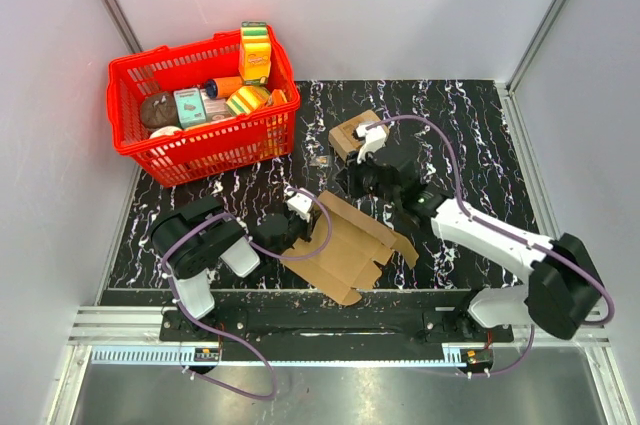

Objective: Fold the paper box

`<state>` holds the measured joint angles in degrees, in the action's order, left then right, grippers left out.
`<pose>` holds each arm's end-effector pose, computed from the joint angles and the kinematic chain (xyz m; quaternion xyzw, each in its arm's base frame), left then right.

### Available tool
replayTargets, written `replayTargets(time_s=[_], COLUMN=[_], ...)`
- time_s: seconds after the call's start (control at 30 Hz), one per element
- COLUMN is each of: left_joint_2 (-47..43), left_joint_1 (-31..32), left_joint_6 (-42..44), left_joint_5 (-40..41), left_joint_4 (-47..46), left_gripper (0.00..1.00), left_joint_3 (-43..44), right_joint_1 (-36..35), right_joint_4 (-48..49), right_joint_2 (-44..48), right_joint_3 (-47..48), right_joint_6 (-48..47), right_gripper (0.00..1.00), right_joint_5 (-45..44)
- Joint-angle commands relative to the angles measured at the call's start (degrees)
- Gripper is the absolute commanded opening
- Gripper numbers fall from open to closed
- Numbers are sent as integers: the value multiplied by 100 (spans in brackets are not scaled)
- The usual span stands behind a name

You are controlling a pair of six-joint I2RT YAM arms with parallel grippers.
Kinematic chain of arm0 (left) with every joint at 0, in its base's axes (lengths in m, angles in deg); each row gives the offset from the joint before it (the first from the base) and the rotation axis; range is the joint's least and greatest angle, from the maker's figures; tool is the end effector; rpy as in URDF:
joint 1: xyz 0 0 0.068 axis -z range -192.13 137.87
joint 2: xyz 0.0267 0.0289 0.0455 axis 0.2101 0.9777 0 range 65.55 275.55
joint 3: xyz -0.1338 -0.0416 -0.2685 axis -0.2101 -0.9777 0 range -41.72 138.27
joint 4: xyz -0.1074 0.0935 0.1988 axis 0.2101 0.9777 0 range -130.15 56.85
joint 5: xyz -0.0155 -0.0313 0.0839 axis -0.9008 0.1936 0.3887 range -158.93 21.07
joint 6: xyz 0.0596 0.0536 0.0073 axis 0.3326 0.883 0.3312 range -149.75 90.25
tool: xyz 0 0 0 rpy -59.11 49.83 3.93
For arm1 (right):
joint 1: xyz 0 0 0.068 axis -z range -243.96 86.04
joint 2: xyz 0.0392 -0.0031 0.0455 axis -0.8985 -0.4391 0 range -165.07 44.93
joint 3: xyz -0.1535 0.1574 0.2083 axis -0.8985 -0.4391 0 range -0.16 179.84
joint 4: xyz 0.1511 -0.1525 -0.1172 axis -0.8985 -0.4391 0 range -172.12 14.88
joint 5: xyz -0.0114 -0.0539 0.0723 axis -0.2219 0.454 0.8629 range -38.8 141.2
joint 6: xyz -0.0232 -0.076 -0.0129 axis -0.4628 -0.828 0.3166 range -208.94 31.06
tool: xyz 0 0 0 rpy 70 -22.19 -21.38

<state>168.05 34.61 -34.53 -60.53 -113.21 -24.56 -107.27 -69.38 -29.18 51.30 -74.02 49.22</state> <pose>0.2142 -0.2126 0.1499 0.2351 0.7415 -0.2205 0.5884 0.2266 0.2103 0.3234 -0.1871 0.7812 0.2776 0.5269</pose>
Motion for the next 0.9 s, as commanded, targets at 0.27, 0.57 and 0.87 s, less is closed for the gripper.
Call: replayTargets(time_s=[0.27,0.57,0.87], left_joint_2=[104,192,227], left_joint_1=[10,10,2], left_joint_6=[91,91,64], left_joint_5=[-14,3,-5], left_joint_4=[-2248,-2248,-2248], left_gripper=[17,18,21], left_joint_3=[41,58,59], right_joint_1=[174,174,165], right_joint_4=[-721,-758,-794], right_joint_2=[-692,-1053,-1194], right_joint_3=[364,364,356], right_joint_6=[583,530,539], right_gripper=[7,2,2], right_joint_5=[1084,1560,1560])
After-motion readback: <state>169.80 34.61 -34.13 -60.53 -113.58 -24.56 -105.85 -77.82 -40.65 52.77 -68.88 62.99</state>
